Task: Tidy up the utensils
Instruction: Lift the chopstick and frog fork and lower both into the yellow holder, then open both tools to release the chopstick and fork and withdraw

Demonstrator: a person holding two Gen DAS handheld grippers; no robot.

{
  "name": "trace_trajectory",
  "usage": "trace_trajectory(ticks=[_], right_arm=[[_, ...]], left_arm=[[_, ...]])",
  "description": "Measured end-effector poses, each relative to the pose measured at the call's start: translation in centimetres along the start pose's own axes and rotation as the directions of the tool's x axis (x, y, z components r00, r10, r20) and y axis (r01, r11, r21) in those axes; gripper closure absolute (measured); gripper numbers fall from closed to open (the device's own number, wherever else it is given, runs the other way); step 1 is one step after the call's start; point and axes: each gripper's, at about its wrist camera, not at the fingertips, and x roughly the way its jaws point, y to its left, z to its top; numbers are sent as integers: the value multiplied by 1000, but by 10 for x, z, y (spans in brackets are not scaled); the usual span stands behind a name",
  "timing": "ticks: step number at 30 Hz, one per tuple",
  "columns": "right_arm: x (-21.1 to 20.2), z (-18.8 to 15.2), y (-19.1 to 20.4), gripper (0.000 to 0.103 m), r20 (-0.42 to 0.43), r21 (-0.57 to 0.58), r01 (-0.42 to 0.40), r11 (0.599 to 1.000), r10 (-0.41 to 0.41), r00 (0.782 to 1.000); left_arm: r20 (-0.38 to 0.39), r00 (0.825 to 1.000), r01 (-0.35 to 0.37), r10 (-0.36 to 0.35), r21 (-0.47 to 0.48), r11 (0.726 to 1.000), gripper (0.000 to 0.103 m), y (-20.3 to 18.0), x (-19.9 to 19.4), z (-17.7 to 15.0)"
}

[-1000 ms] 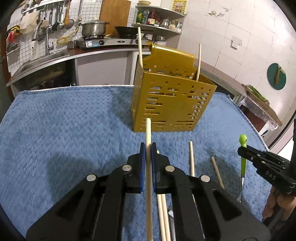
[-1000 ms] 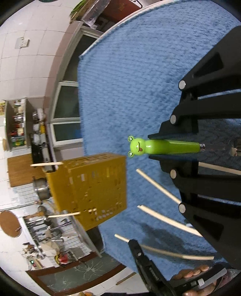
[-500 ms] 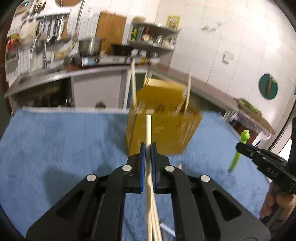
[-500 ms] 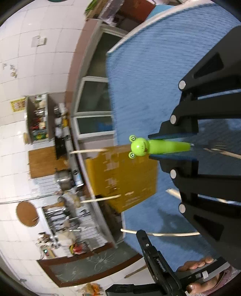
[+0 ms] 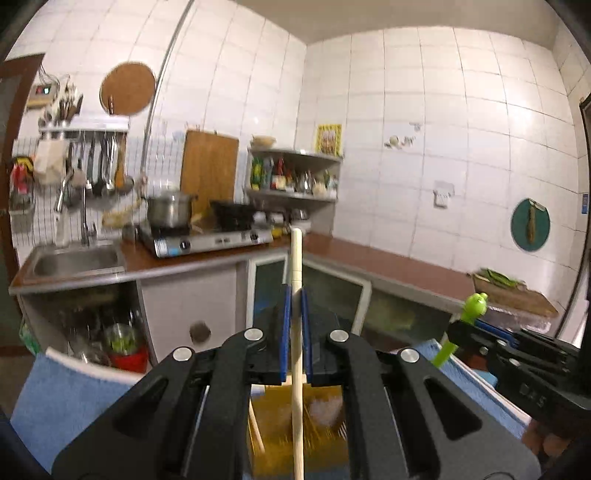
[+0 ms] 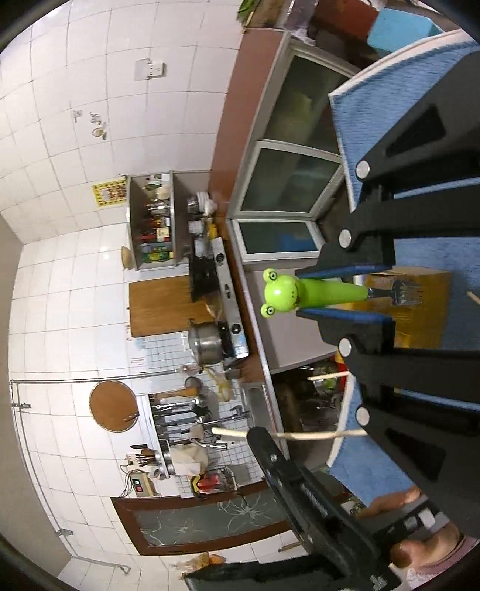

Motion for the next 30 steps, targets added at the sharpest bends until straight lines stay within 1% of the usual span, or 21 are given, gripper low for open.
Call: trace_trajectory(ticks=[3,5,10,12,16,20,25,30], right_arm=[[16,3,-1,87,-6,3,-1,1000,1,1000],[27,-2,-1,87,-12,-2,1,1000,-1,1000],[52,-18,-2,87,-26,-21,14,1000,-14,1000],[58,-25,-2,87,-30,-39,24,999,-25,999],[69,-42,0,87,-55,-61,29,998,-32,998],[77,-59,3,88,-73,-76,36,996,-42,996],[88,-79,5,87,-93,-81,37,996,-45,995],[97,-92,8,87,-102,-94,45,995,-55,993]], left_arm=[[42,999,-21,20,20,1000,99,-3,23,2],[61,998,-28,27,26,999,99,-3,35,-2],[76,996,-46,45,21,999,99,4,65,-17],[66,997,-47,46,21,999,99,8,74,-27],[10,999,-50,50,23,998,99,14,85,-48],[-31,998,-51,52,30,998,99,16,84,-65],[-51,995,-81,86,88,993,99,16,77,-85],[-97,990,-97,105,87,991,99,25,77,-101]])
